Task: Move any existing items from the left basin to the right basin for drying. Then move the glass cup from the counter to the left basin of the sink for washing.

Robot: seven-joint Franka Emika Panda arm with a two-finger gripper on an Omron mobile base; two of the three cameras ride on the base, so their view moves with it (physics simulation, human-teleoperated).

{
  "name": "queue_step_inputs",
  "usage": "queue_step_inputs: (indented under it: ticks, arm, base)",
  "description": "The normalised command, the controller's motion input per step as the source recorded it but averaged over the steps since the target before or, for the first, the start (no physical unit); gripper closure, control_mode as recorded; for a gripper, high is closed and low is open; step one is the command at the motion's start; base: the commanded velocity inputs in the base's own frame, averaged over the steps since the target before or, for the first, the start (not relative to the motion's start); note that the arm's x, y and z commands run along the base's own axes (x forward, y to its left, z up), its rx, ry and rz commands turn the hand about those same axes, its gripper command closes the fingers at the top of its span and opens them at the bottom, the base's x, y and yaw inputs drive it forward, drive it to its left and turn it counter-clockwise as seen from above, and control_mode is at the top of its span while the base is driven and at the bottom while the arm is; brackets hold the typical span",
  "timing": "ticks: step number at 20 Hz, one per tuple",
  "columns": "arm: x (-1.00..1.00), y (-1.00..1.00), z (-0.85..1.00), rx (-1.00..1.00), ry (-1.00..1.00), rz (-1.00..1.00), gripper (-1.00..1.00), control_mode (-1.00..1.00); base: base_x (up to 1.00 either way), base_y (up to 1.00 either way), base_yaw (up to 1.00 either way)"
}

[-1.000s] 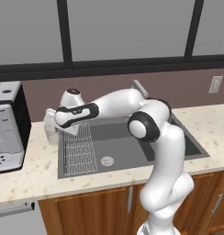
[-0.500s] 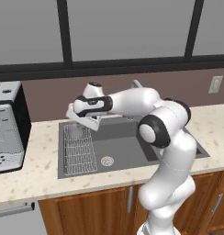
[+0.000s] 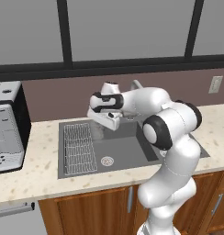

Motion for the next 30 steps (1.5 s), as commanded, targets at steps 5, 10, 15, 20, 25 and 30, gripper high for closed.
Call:
queue_step_inputs:
  ticks: [5, 10, 15, 20, 25, 30]
  arm:
    - [0.00, -0.43, -0.31, -0.10, 0.16, -0.20, 1.00, -1.00]
    - [0.00, -0.17, -0.48, -0.05, 0.08, -0.12, 1.00, -1.00]
    - [0.00, -0.15, -0.50, -0.01, 0.02, -0.08, 1.00, -1.00]
    - [0.00, -0.16, -0.40, 0.00, -0.01, -0.04, 1.00, -1.00]
    - [0.02, -0.21, -0.44, 0.00, -0.04, -0.04, 1.00, -1.00]
    - [0.14, -0.14, -0.37, 0.00, -0.10, -0.02, 1.00, -1.00]
  base:
    - [0.00, 0.00, 0.00]
    - [0.00, 0.00, 0.00]
    - [0.00, 0.00, 0.00]
    - [0.00, 0.00, 0.00]
    - [0.00, 0.00, 0.00]
    - [0.00, 0.00, 0.00]
